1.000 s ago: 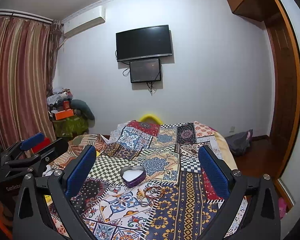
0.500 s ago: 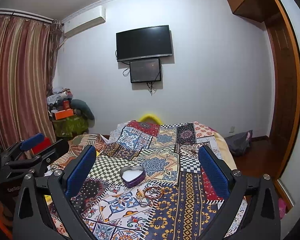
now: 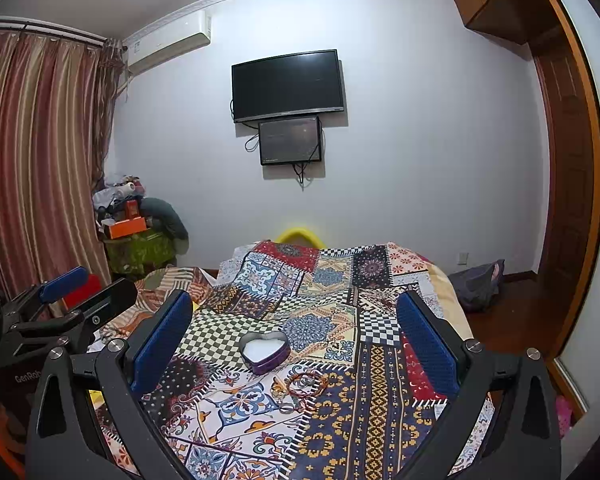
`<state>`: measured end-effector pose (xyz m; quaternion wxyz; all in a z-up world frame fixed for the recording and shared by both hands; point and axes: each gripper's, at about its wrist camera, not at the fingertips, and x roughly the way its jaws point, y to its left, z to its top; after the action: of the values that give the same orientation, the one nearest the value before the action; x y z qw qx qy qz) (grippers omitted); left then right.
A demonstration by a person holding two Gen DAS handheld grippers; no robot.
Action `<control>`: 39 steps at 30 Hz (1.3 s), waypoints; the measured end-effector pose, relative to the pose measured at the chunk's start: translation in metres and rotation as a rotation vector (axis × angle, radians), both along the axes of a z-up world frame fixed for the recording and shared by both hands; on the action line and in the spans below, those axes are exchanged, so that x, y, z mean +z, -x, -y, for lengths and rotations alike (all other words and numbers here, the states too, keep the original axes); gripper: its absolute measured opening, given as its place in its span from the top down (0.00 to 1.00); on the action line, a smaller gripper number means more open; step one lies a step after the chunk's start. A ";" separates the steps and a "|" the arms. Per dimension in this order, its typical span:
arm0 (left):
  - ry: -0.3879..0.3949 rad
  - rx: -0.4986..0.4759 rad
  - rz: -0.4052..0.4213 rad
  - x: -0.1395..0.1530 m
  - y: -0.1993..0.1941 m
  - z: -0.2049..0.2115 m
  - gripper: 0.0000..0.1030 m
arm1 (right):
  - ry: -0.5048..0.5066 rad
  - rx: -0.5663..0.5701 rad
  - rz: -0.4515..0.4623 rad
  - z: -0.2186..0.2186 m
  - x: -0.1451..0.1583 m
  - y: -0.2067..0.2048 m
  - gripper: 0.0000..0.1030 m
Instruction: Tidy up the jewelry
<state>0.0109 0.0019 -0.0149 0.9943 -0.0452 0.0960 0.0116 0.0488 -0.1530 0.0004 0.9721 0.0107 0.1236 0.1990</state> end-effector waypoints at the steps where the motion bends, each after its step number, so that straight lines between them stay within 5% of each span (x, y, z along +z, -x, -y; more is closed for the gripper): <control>1: 0.000 0.000 -0.001 0.000 0.000 0.000 0.00 | -0.001 0.001 0.000 0.000 0.000 0.000 0.02; 39: 0.001 -0.005 -0.028 -0.004 -0.012 0.004 0.00 | -0.004 -0.014 -0.038 0.007 -0.007 -0.011 0.02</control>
<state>0.0231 -0.0016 -0.0189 0.9929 -0.0455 0.1099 0.0095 0.0597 -0.1601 -0.0067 0.9709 0.0174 0.1413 0.1924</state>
